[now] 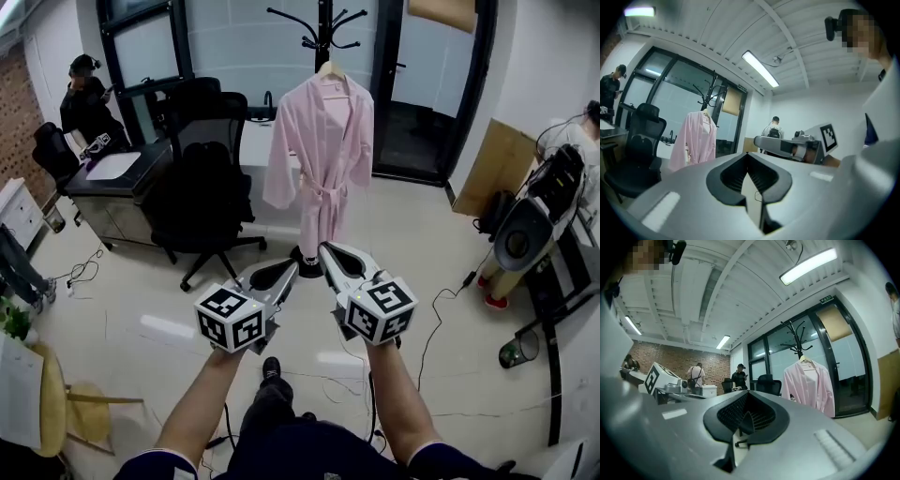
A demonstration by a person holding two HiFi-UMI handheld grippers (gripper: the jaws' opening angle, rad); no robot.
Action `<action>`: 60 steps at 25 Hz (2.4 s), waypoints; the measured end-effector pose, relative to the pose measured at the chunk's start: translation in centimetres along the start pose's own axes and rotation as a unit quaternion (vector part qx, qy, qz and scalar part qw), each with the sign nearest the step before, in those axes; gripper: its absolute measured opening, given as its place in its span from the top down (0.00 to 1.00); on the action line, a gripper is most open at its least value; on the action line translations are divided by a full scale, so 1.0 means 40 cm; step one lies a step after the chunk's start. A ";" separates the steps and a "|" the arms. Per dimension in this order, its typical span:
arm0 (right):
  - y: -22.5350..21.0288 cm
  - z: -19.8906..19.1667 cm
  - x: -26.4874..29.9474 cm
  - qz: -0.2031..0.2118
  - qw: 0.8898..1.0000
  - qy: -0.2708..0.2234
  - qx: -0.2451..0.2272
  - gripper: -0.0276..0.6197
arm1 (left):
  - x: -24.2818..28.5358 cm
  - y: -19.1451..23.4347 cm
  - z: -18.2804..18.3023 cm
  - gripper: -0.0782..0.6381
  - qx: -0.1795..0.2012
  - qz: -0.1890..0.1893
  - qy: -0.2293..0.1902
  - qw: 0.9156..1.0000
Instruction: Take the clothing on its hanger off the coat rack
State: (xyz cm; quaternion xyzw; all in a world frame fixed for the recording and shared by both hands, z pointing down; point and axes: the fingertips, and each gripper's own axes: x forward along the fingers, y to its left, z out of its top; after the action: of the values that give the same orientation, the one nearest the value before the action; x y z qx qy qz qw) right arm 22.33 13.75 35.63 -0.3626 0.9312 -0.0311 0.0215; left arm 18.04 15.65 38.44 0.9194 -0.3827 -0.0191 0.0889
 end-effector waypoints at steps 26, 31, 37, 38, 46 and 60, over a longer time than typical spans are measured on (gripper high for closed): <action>-0.355 0.059 0.485 -0.097 0.994 0.009 -0.038 0.95 | 0.348 0.529 0.197 0.87 0.034 -0.065 -0.010 0.997; -0.392 0.067 0.539 -0.105 0.994 0.008 -0.042 0.95 | 0.405 0.585 0.242 0.87 0.046 -0.070 -0.025 0.996; -0.468 0.083 0.596 -0.108 0.993 0.004 -0.044 0.95 | 0.486 0.650 0.286 0.87 0.053 -0.068 -0.035 0.996; -0.481 0.086 0.609 -0.106 0.993 0.004 -0.045 0.95 | 0.502 0.665 0.288 0.87 0.055 -0.064 -0.033 0.996; -0.601 0.102 0.694 -0.094 0.994 0.007 -0.049 0.95 | 0.615 0.761 0.265 0.87 0.049 -0.038 -0.015 0.998; -0.686 0.125 0.757 -0.084 0.995 -0.007 -0.046 0.95 | 0.738 0.881 0.368 0.72 0.089 0.002 -0.022 0.996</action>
State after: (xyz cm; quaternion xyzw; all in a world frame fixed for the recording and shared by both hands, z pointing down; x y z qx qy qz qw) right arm 18.87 -27.11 32.13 -0.4406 0.8976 0.0123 0.0088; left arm 12.70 -31.76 31.20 0.9222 -0.3868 -0.0054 -0.0017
